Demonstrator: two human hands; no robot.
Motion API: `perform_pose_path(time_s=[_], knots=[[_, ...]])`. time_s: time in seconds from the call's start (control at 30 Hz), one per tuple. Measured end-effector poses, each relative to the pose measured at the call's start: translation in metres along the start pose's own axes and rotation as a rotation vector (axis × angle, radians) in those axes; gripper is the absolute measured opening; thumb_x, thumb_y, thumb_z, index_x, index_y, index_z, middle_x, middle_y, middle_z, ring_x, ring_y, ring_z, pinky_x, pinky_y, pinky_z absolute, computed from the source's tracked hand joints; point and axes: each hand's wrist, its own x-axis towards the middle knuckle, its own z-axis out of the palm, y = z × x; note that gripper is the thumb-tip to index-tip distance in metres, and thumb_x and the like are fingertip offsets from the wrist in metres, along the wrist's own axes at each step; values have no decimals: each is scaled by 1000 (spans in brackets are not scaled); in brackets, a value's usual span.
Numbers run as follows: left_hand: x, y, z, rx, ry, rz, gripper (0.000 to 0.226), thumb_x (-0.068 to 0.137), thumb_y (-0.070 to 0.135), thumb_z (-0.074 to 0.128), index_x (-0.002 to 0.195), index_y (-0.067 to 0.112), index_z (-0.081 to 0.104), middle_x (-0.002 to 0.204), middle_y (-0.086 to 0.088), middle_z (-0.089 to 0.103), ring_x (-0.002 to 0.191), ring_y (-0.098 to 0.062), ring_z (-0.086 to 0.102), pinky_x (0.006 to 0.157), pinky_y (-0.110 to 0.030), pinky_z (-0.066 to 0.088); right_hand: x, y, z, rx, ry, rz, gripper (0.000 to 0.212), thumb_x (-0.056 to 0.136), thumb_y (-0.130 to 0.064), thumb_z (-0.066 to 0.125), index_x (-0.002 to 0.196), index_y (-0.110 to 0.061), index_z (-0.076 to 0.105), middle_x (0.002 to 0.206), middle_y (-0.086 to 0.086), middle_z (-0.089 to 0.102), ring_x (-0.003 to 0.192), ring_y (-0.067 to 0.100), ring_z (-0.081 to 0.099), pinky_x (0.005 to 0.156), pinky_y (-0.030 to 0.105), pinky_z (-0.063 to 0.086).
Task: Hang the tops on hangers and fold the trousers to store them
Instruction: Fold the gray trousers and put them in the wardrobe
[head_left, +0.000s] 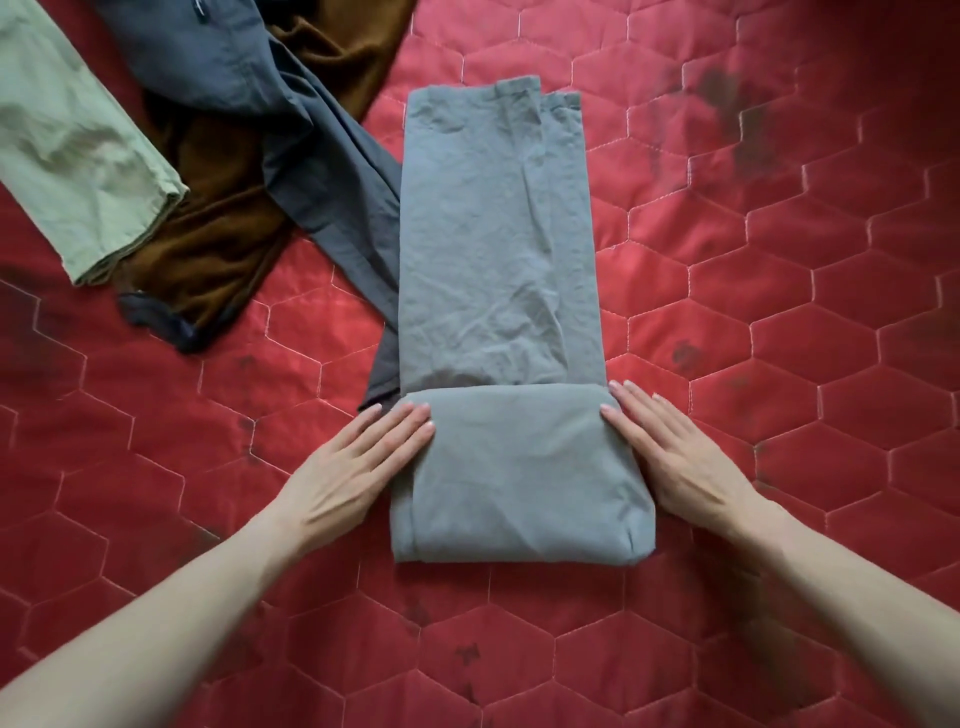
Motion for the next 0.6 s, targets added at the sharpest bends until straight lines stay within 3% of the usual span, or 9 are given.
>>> perform_pose_path(time_s=[0.1,0.23,0.37,0.47,0.53,0.6], knots=[[0,7,0,-49,-29,39,92,84,21,63,165,12,21,173,-12,14,160,-28,16,127,-49,21,-12,-2,-3,-80,-55,-145,86,90,-22,60,167,-15,21,173,16,16,160,35,18,127,51,23],[7,6,6,-118,-54,71,100,82,40,67,166,14,18,173,-12,11,160,-31,13,129,-48,17,-7,-2,-8,-162,-92,-201,88,89,-48,62,165,-20,28,174,10,19,160,31,19,129,52,17],[13,6,1,-198,-57,92,96,90,51,62,166,14,17,174,-11,8,161,-32,10,128,-49,17,5,-15,-10,-199,-88,-232,71,99,-18,46,166,-18,24,174,3,19,161,24,17,130,49,14],[14,11,-14,-411,-17,47,92,89,45,67,164,11,25,173,-7,15,160,-28,14,129,-46,16,9,-21,-20,-153,-136,-198,86,86,3,64,164,-13,30,173,2,23,160,21,19,128,46,21],[15,13,-27,-615,30,-18,84,85,34,64,159,7,36,170,-4,28,159,-22,21,129,-41,17,11,-25,-31,-86,-120,-162,77,87,4,64,159,-9,40,169,1,31,157,19,28,127,44,23],[15,14,-39,-756,73,-114,76,82,26,60,154,6,46,163,-2,41,155,-17,31,127,-37,25,14,-32,-42,55,-97,-119,53,100,-14,53,152,-7,49,162,-2,43,151,16,40,127,39,21]])
